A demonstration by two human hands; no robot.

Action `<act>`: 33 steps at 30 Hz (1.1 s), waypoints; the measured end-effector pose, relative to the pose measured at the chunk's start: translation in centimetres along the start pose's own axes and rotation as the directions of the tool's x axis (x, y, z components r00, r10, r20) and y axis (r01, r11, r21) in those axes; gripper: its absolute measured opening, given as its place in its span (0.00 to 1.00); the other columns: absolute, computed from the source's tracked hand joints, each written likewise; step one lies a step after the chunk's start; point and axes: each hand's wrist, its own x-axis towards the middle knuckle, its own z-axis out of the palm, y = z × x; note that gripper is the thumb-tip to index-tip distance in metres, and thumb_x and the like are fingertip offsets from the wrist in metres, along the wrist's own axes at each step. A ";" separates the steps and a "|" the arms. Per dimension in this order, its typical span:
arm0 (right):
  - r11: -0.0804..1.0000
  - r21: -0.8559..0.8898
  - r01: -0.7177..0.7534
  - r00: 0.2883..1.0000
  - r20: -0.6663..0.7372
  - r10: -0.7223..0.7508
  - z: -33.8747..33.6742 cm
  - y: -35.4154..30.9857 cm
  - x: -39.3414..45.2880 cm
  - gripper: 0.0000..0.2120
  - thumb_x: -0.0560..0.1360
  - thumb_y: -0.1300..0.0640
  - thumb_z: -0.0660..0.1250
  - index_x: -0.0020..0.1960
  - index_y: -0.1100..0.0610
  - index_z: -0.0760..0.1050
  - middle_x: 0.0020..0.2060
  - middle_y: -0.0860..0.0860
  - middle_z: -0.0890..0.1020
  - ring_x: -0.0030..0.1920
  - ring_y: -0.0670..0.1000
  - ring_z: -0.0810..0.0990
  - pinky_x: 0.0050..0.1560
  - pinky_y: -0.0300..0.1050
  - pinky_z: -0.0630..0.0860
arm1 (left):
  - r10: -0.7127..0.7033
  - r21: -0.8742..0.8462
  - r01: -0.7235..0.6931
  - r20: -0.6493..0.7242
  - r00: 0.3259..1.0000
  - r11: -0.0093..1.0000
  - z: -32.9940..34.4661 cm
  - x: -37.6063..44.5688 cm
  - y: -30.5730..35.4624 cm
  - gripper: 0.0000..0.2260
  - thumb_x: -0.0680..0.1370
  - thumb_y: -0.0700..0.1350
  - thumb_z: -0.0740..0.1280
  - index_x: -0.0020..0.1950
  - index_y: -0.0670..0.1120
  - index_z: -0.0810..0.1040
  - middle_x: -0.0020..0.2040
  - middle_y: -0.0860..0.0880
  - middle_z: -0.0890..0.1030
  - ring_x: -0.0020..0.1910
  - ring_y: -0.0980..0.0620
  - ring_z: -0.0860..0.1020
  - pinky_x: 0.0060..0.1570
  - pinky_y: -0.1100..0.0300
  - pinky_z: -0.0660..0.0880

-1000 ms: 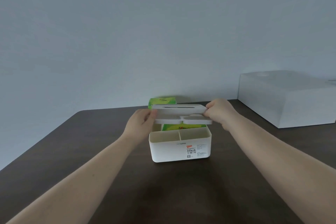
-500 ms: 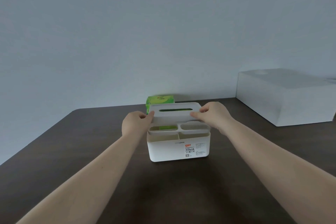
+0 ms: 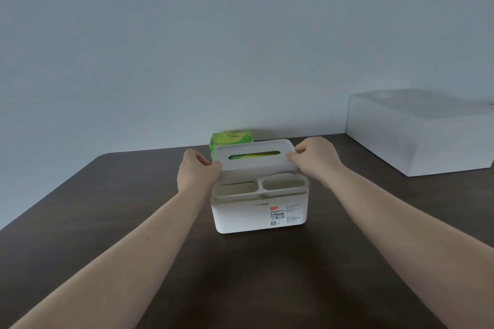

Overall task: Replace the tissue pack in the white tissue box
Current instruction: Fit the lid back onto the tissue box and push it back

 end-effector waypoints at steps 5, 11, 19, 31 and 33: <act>1.000 -0.007 -0.019 0.998 -0.060 0.018 0.5 0.1 0.4 0.16 0.68 0.64 0.62 0.26 0.56 0.60 0.25 0.53 0.60 0.30 0.53 0.59 0.31 0.45 0.56 | -0.007 -0.116 0.013 0.051 0.999 0.993 0.1 -0.2 -0.1 0.16 0.72 0.42 0.63 0.61 0.46 0.75 0.51 0.52 0.77 0.53 0.47 0.78 0.55 0.53 0.75; 0.998 -0.067 0.009 0.997 -0.073 -0.014 1.5 0.8 1.0 0.13 0.69 0.64 0.62 0.28 0.57 0.64 0.27 0.55 0.65 0.30 0.54 0.62 0.31 0.46 0.59 | 0.071 -0.043 -0.065 0.167 0.983 0.997 1.1 0.4 -0.8 0.13 0.76 0.39 0.55 0.35 0.54 0.69 0.35 0.56 0.69 0.43 0.50 0.66 0.34 0.61 0.62; 0.997 -0.050 0.057 0.997 -0.046 -0.060 2.9 1.9 1.1 0.12 0.76 0.61 0.55 0.38 0.62 0.73 0.35 0.58 0.77 0.39 0.58 0.74 0.35 0.47 0.69 | 0.174 0.155 -0.205 0.194 0.965 0.966 1.6 1.2 -1.5 0.18 0.78 0.41 0.51 0.61 0.47 0.76 0.58 0.45 0.81 0.51 0.40 0.76 0.48 0.55 0.71; 0.981 -0.168 0.095 0.995 0.016 -0.093 2.2 1.9 1.0 0.15 0.77 0.59 0.53 0.45 0.58 0.78 0.41 0.55 0.80 0.42 0.57 0.76 0.36 0.44 0.68 | 0.097 0.349 -0.176 0.231 0.968 0.920 1.4 0.4 -0.5 0.19 0.77 0.42 0.49 0.65 0.48 0.69 0.67 0.45 0.74 0.62 0.40 0.73 0.53 0.51 0.68; 0.978 -0.188 0.087 0.996 0.008 -0.087 2.3 1.8 1.1 0.14 0.76 0.59 0.53 0.35 0.57 0.72 0.34 0.52 0.76 0.40 0.58 0.76 0.31 0.42 0.63 | 0.084 0.397 -0.169 0.222 0.972 0.902 1.3 0.6 -0.4 0.16 0.76 0.42 0.49 0.59 0.50 0.71 0.63 0.45 0.76 0.56 0.40 0.73 0.50 0.52 0.68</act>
